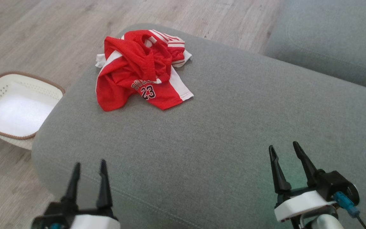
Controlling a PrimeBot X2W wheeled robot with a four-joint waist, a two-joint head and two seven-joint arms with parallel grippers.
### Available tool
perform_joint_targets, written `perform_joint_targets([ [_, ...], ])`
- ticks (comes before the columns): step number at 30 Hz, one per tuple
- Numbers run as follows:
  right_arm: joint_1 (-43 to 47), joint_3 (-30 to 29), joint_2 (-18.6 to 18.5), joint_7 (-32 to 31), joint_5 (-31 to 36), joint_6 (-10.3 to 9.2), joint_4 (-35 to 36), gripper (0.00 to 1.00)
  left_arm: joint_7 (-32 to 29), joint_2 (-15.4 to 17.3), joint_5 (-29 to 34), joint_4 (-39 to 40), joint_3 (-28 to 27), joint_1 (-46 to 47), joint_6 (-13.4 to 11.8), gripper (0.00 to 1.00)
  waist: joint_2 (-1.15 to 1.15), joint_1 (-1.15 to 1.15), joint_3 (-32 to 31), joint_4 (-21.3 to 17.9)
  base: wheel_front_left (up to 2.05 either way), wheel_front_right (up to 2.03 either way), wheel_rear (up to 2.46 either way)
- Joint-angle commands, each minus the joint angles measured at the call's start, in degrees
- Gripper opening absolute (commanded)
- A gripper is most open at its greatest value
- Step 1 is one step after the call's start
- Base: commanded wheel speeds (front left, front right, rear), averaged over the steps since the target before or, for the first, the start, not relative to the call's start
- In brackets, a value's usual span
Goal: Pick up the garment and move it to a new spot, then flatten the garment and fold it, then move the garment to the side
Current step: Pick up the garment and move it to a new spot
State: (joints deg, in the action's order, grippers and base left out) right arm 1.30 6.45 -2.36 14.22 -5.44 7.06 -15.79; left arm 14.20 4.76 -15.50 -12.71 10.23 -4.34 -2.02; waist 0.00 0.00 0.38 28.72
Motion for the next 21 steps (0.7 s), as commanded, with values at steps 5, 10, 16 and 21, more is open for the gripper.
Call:
perform_joint_targets([
  [5, -3.4, 0.1, -0.5, 0.8, 2.0, 0.43, 2.8, 1.0, 0.6, 1.9, -1.8, 9.8, -5.6, 5.4, -0.1, 1.0, 0.0, 0.0, 3.2, -1.5, 0.0, 0.0, 0.0],
  [10, -6.2, -0.9, -0.5, 0.6, 4.8, 0.43, 4.0, 1.0, -3.9, 9.3, -2.3, 17.9, -11.1, 15.4, 0.2, 1.0, 0.0, 0.0, 7.7, -4.5, 0.0, 0.0, 0.0],
  [16, -9.9, -1.2, -0.5, -1.0, 7.7, 0.43, 6.5, 1.0, -13.9, 20.0, -3.4, 16.5, -15.1, 32.5, 3.0, 1.0, 0.0, 0.0, 14.0, -10.0, 0.0, 0.0, 0.0],
  [21, -12.2, -0.6, -0.5, -2.9, 10.2, 0.43, 8.6, 1.0, -21.2, 22.4, -7.4, 7.5, -15.0, 46.7, 4.8, 1.0, 0.0, 0.0, 19.2, -14.4, 0.0, 0.0, 0.0],
])
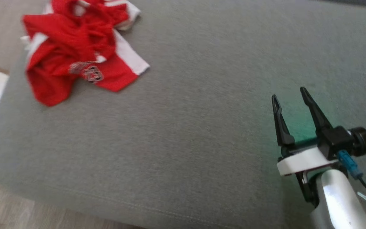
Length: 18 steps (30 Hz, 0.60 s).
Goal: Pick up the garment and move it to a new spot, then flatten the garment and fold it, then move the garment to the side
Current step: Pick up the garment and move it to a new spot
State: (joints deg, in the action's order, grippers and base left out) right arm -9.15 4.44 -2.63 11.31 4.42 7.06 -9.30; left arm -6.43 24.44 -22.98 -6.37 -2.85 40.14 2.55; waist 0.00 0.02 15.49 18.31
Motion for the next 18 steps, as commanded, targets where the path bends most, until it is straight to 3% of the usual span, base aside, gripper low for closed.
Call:
perform_joint_targets([
  [1, -2.1, 1.6, -0.2, -0.2, 0.6, 0.43, 2.5, 1.0, -2.1, 3.3, 0.2, -1.2, -1.3, 4.1, 0.4, 1.0, 0.0, -0.02, 5.0, -5.0, 0.0, 0.0, 0.0],
  [9, -1.9, 0.3, -0.2, -1.3, 1.9, 0.43, 4.9, 1.0, -12.9, 3.7, -0.8, -18.7, 3.3, 10.4, 1.8, 1.0, 0.0, -0.02, 10.2, -10.2, 0.0, 0.0, 0.0],
  [18, -0.6, -1.2, -0.2, -1.5, 2.7, 0.43, 7.1, 1.0, -13.3, 3.8, 0.2, -29.3, 4.9, 13.2, 0.8, 1.0, 0.0, -0.02, 13.5, -12.0, 0.0, 0.0, 0.0],
])
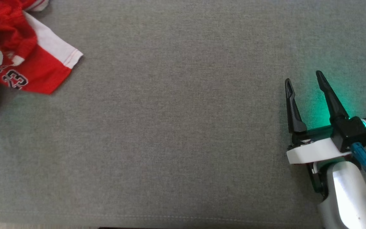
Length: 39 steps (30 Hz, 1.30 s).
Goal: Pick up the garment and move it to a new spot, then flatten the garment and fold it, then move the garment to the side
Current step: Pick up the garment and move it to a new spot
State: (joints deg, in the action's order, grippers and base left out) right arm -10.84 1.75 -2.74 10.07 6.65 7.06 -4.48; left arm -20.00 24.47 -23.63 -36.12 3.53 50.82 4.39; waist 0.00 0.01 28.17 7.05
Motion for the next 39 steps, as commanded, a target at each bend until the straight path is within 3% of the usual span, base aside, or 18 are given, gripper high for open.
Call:
perform_joint_targets([
  [1, 1.1, 1.6, -0.1, -0.3, 0.4, 0.43, 2.4, 1.0, 0.1, 4.1, 1.6, -0.5, -1.1, 2.7, -1.7, 1.0, 0.0, -0.01, 1.0, -0.8, 0.0, 0.0, 0.0],
  [4, 1.0, 1.8, -0.1, -0.4, 0.2, 0.43, 2.7, 1.0, 0.2, 5.4, 3.8, -3.2, -0.8, 3.6, -4.9, 1.0, 0.0, -0.01, 1.3, -1.1, 0.0, 0.0, 0.0],
  [12, 0.8, 2.0, -0.1, -0.3, -0.3, 0.43, 2.4, 1.0, -2.9, 5.3, 4.5, -7.0, -0.1, 3.9, -8.1, 1.0, 0.0, -0.01, 1.7, -1.3, 0.0, 0.0, 0.0],
  [13, 0.8, 2.0, -0.1, -0.2, -0.3, 0.43, 2.3, 1.0, -3.4, 5.0, 4.2, -7.2, -0.1, 3.8, -8.2, 0.96, 0.0, -0.01, 1.7, -1.2, 0.0, 0.0, 0.0],
  [15, 0.7, 2.0, -0.1, -0.2, -0.4, 0.43, 2.1, 1.0, -3.8, 4.8, 3.9, -7.3, 0.0, 3.7, -8.2, 0.28, 0.0, -0.01, 1.7, -1.2, 0.0, 0.0, 0.0],
  [16, 0.6, 2.1, -0.1, -0.1, -0.5, 0.43, 2.0, 1.0, -3.8, 4.7, 3.8, -7.3, 0.0, 3.7, -8.1, 0.0, 0.0, -0.01, 1.6, -1.2, 0.0, 0.0, 0.0],
  [26, 0.6, 2.2, -0.1, 1.6, -2.4, 0.43, -1.3, 1.0, -0.8, 6.8, 5.0, -3.6, 1.4, 5.3, -7.2, 0.0, 0.0, -0.01, -5.3, -0.9, 0.0, 0.0, 0.0],
  [31, 1.3, 2.3, -0.1, 2.8, -4.7, 0.43, -4.2, 1.0, 0.1, 8.0, 5.7, -0.8, 3.2, 7.4, -4.4, 0.0, 0.0, -0.01, -11.6, -0.7, 0.0, 0.0, 0.0],
  [39, 3.6, 1.8, -0.1, 4.4, -8.4, 0.43, -8.9, 1.0, -0.3, 4.3, 4.7, 6.1, 7.7, 12.2, 0.3, 0.0, 0.0, -0.01, -21.6, -2.2, 0.0, 0.0, 0.0],
])
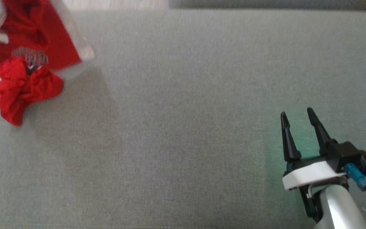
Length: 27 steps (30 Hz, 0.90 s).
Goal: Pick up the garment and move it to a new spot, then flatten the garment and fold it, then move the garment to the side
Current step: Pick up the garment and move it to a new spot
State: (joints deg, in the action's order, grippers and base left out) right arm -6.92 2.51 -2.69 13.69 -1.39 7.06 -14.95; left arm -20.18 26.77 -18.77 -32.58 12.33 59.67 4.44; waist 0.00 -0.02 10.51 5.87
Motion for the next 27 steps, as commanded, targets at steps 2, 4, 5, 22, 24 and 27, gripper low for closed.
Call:
perform_joint_targets([
  [2, 0.2, 1.0, -0.2, 0.9, -1.1, 0.43, 0.7, 1.0, 0.1, -0.2, -1.1, 4.1, 0.3, 4.2, 1.1, 0.0, 0.0, 0.02, -6.0, -2.1, 0.0, 0.0, 0.0],
  [4, 0.8, 1.1, -0.2, 1.1, -1.8, 0.43, 0.0, 1.0, 0.7, -2.1, -2.0, 5.4, 1.6, 4.6, 1.6, 0.0, 0.0, 0.02, -7.6, -3.6, 0.0, 0.0, 0.0],
  [5, 1.0, 1.2, -0.2, 1.1, -2.2, 0.43, -0.3, 1.0, 1.2, -3.2, -2.7, 5.9, 2.2, 4.7, 1.9, 0.0, 0.0, 0.02, -8.4, -4.5, 0.0, 0.0, 0.0],
  [22, 2.6, 1.1, -0.2, 1.3, -4.1, 0.43, 0.4, 1.0, 14.8, -19.8, -21.6, 7.3, 10.8, -9.5, 3.0, 0.0, 0.0, 0.02, -7.4, -15.2, 0.0, 0.0, 0.0],
  [24, 2.8, 0.8, -0.2, 1.3, -4.2, 0.43, 0.6, 1.0, 16.9, -20.1, -24.2, 6.9, 13.1, -13.8, 3.0, 0.0, 0.0, 0.02, -6.9, -15.5, 0.0, 0.0, 0.0],
  [27, 3.1, 0.6, -0.2, 1.3, -4.4, 0.43, 0.8, 1.0, 20.6, -19.8, -25.5, 4.0, 16.4, -20.4, 3.0, 0.0, 0.0, 0.02, -6.1, -15.5, 0.0, 0.0, 0.0],
])
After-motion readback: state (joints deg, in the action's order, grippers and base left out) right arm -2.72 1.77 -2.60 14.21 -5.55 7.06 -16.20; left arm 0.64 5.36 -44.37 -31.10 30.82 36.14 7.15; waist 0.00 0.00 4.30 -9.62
